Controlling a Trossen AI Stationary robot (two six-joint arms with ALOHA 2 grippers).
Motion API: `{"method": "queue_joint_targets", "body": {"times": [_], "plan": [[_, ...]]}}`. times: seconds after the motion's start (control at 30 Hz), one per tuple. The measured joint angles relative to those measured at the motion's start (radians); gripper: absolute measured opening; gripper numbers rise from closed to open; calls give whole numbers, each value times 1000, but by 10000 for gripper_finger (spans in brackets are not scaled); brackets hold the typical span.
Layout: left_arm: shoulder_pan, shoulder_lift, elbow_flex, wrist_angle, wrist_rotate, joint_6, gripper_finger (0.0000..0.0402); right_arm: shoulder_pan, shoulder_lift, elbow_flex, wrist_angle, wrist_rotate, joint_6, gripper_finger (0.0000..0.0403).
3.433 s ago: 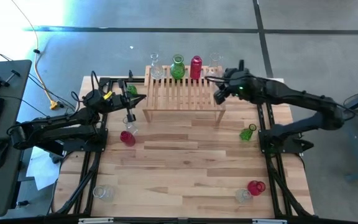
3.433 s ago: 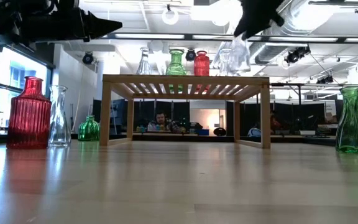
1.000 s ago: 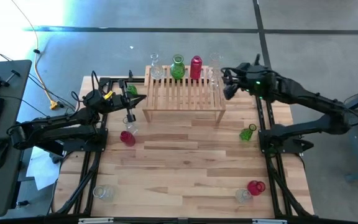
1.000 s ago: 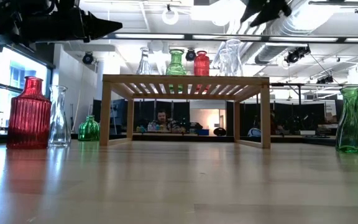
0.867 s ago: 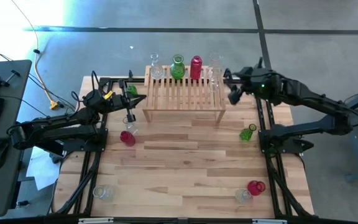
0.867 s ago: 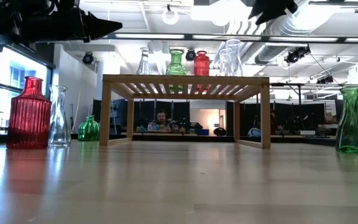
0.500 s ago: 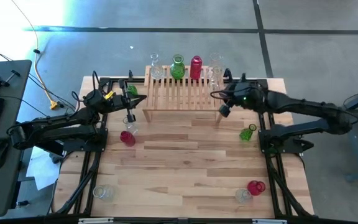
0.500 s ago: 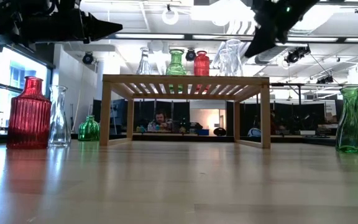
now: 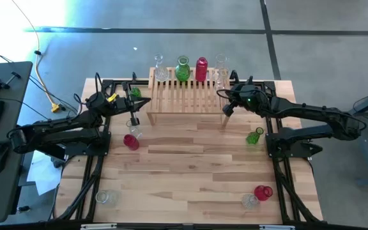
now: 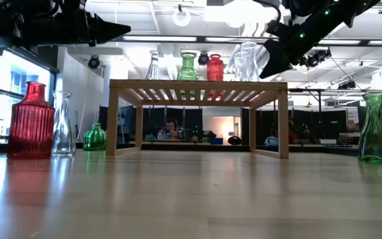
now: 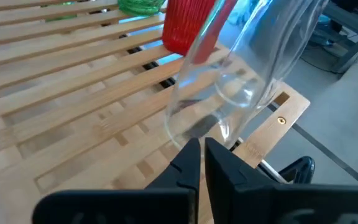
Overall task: Sort vases onto shelf
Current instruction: Put the transparent vase on the shelf aligned with the other transparent vase, then put the red vase on the shelf aligned with the other red vase
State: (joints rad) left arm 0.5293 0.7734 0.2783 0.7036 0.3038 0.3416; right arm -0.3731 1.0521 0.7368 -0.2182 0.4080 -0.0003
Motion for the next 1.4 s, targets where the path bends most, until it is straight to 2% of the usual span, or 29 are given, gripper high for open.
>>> {"method": "queue_joint_targets", "body": {"times": [0.47,0.77,1.07,1.2,1.4], "plan": [[0,0,0,-2,0,0,0,-46,87,0,90,-28,-8,0],[0,0,0,-3,0,0,0,-14,45,0,80,-32,-29,0],[0,0,0,-12,22,-22,0,171,-85,0,-22,-31,-22,0],[0,0,0,-26,79,-22,0,274,-90,0,-58,-32,20,0],[-5,0,0,-46,107,-23,0,397,-65,0,-16,-32,22,0]]}}
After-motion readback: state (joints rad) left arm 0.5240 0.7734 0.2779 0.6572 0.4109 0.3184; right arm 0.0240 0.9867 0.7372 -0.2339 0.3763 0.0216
